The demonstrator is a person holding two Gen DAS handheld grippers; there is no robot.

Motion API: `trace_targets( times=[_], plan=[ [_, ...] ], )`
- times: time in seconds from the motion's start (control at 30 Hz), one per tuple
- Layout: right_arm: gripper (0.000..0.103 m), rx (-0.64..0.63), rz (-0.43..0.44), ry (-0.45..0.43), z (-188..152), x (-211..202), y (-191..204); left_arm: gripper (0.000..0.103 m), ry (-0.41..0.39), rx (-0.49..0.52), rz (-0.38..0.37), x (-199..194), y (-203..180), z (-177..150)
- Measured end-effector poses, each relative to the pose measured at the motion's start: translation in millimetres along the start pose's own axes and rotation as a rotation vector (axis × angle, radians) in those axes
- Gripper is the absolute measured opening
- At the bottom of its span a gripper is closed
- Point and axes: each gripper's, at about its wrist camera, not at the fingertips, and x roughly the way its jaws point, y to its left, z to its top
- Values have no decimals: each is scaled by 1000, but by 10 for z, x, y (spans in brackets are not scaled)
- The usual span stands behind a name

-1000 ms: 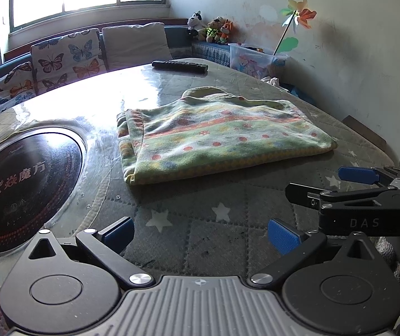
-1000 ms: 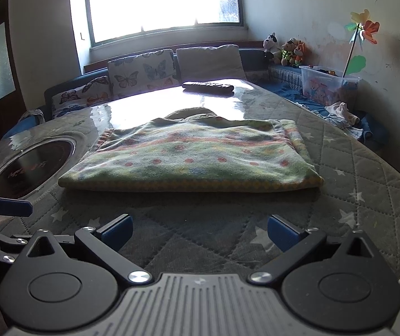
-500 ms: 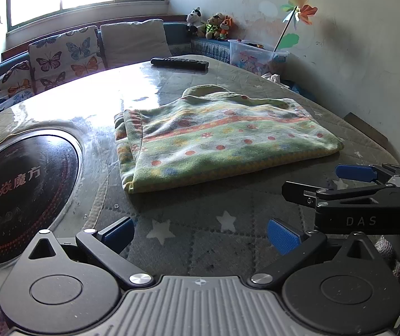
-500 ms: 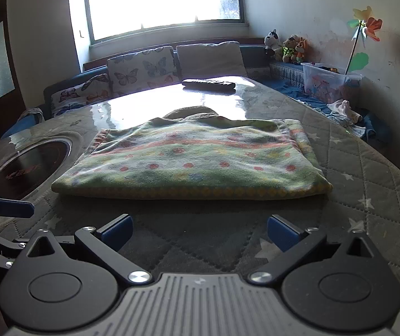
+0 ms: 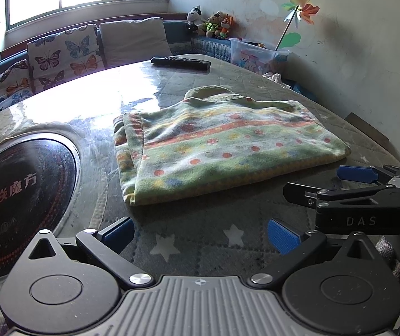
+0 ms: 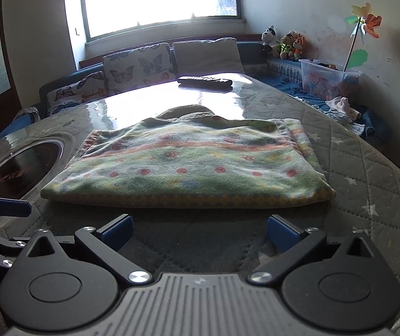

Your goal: Fold clothes

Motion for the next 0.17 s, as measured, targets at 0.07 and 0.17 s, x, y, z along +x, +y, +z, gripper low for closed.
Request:
trace_targets(
  times=[0.07, 0.17],
  plan=[
    [103, 0, 1, 1, 8, 17, 2, 103, -3, 2, 2, 10, 6, 13],
    [103, 1, 0, 2, 16, 41, -3, 103, 1, -2, 4, 27, 22, 26]
  ],
)
